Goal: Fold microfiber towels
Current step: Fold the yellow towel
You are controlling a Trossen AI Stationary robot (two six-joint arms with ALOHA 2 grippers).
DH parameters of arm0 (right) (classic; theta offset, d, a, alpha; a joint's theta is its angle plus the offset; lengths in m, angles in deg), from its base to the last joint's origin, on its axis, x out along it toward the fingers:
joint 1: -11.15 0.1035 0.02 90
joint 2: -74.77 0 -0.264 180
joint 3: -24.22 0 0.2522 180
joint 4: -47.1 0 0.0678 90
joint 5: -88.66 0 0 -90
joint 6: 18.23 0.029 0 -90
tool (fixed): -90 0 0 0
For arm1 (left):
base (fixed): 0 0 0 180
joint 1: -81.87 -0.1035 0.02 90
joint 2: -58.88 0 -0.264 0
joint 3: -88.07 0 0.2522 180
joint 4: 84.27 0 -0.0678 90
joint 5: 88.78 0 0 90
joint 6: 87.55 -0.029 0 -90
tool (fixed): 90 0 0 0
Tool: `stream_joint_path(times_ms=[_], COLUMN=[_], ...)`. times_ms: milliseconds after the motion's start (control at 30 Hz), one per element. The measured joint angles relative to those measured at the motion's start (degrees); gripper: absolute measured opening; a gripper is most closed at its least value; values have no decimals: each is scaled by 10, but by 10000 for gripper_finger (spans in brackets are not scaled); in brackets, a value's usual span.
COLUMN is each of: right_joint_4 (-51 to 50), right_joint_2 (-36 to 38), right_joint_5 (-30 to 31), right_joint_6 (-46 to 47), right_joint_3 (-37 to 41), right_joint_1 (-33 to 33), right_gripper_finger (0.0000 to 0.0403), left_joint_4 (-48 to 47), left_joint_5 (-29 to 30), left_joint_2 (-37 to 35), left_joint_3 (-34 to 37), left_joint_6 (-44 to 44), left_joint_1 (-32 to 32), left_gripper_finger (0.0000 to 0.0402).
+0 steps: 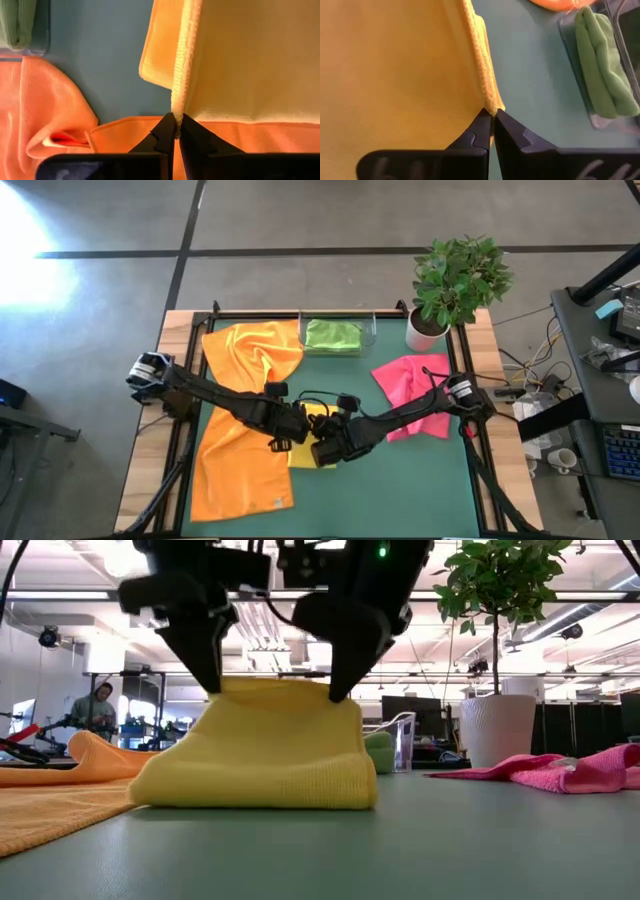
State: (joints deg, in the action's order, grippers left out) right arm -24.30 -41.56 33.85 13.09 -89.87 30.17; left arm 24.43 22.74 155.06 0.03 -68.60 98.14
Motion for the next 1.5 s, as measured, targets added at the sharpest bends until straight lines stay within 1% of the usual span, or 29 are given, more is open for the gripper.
stream_joint_path(times_ms=[233,433,567,733,833,1000,1167,1300,1500], right_joint_4=[-5,-10,-8,-8,-8,-8,-12,-24,-23], right_joint_2=[0,0,0,0,0,0,10,45,117], right_joint_5=[-3,6,17,23,23,24,23,24,25], right_joint_6=[-31,-50,-52,-51,-51,-50,-50,-44,-42], right_joint_3=[3,3,3,3,3,3,3,3,3], right_joint_1=[-7,-7,-9,-9,-9,-10,-11,-13,-16], right_gripper_finger=[8,13,22,47,64,87,92,86,75], left_joint_4=[22,50,50,50,50,50,39,36,41], left_joint_5=[6,33,41,45,54,103,115,116,121], left_joint_2=[-1,-6,-7,-7,-7,-7,-9,-27,-66], left_joint_3=[20,35,35,35,35,35,22,4,-12], left_joint_6=[-30,-62,-62,-62,-62,-62,-75,-78,-78], left_joint_1=[-14,-16,-17,-18,-19,-19,-20,-20,-31], left_gripper_finger=[6,6,6,11,30,82,123,136,137])
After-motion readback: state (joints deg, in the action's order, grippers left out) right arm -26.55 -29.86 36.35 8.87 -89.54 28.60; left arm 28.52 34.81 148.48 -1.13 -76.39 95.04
